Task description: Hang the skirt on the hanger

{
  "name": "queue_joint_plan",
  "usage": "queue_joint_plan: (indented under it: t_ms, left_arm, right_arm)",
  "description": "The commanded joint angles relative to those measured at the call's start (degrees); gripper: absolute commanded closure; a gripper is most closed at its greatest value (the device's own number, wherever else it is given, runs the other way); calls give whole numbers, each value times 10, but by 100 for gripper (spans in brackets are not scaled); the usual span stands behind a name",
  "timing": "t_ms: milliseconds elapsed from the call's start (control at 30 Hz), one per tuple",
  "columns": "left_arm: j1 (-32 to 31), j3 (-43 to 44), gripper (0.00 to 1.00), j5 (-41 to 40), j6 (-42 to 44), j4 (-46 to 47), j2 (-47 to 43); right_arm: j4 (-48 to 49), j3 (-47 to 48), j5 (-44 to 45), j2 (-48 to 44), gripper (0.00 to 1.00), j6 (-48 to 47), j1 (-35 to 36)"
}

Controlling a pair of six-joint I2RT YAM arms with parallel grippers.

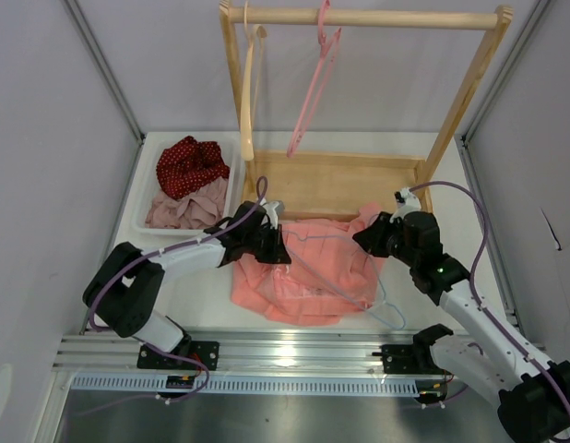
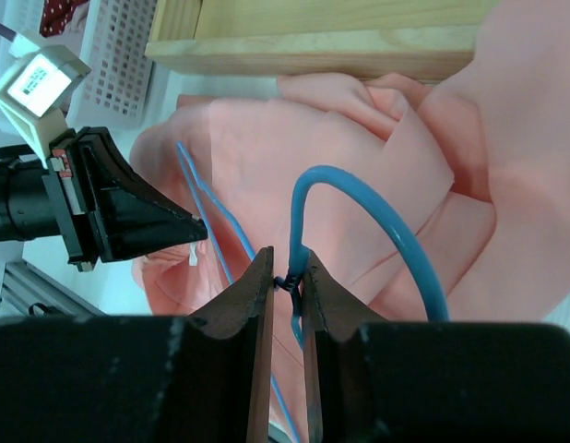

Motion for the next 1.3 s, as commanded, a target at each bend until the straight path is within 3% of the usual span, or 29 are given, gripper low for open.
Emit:
queue_joint_plan:
  t_ms: [0, 633, 1267]
  left_arm:
    - [14, -9, 100, 8, -28, 44, 1]
    - [73, -33, 100, -27, -74, 76, -14]
    - [94, -50, 100, -50, -95, 95, -42]
  right_arm:
    - [-3, 15, 22, -27, 100, 16, -10]
    - [-30, 5, -83, -45, 100, -13, -35]
    - [-82, 19, -96, -10, 100, -51, -38]
